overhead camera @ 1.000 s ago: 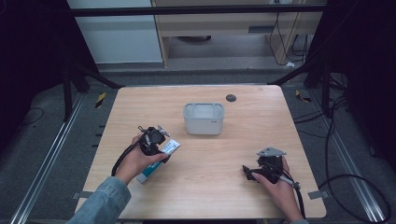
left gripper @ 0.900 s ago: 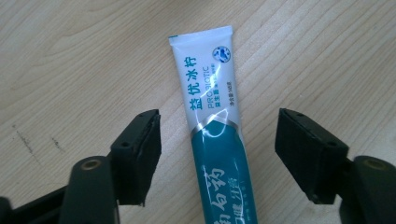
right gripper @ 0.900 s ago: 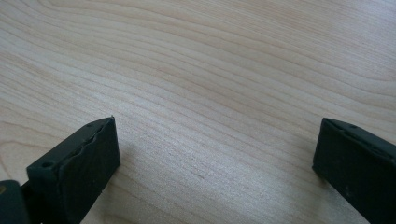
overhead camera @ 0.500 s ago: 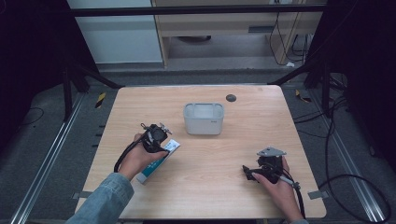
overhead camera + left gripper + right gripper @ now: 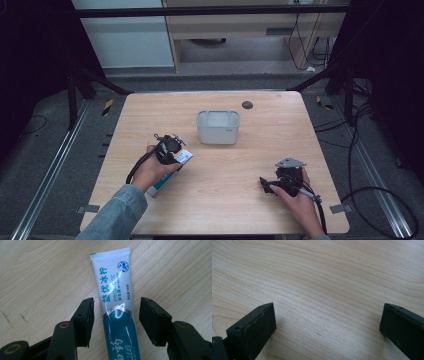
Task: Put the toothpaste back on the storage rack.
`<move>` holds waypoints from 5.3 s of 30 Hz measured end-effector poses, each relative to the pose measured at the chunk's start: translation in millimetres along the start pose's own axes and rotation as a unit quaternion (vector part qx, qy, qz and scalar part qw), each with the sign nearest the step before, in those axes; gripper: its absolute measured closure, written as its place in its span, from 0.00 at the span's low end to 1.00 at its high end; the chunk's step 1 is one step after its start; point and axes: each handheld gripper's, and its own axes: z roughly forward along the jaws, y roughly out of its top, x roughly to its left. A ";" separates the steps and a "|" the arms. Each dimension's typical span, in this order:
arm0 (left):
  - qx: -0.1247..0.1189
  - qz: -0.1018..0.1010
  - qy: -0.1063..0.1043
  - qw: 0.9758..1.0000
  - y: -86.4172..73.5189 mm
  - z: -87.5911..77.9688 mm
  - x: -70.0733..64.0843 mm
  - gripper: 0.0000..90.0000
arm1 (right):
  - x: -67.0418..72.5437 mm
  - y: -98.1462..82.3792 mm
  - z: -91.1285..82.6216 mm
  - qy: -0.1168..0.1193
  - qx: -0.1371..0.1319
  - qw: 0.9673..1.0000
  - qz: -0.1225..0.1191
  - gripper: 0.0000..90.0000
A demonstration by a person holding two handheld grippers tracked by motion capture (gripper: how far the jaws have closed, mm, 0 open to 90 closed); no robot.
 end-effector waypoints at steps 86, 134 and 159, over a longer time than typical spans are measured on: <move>-0.079 -0.004 -0.034 0.996 -0.8 -52.0 13.8 0.88 | 0.0 0.0 0.0 0.000 0.000 1.000 0.000 0.01; -0.185 0.009 -0.031 0.982 81.9 -111.7 6.0 0.88 | 0.3 0.2 -0.1 0.001 0.001 1.000 0.003 0.01; -0.226 0.020 -0.028 0.974 128.5 -132.7 -2.8 0.87 | 0.2 0.2 -0.1 0.000 0.000 1.000 0.002 0.01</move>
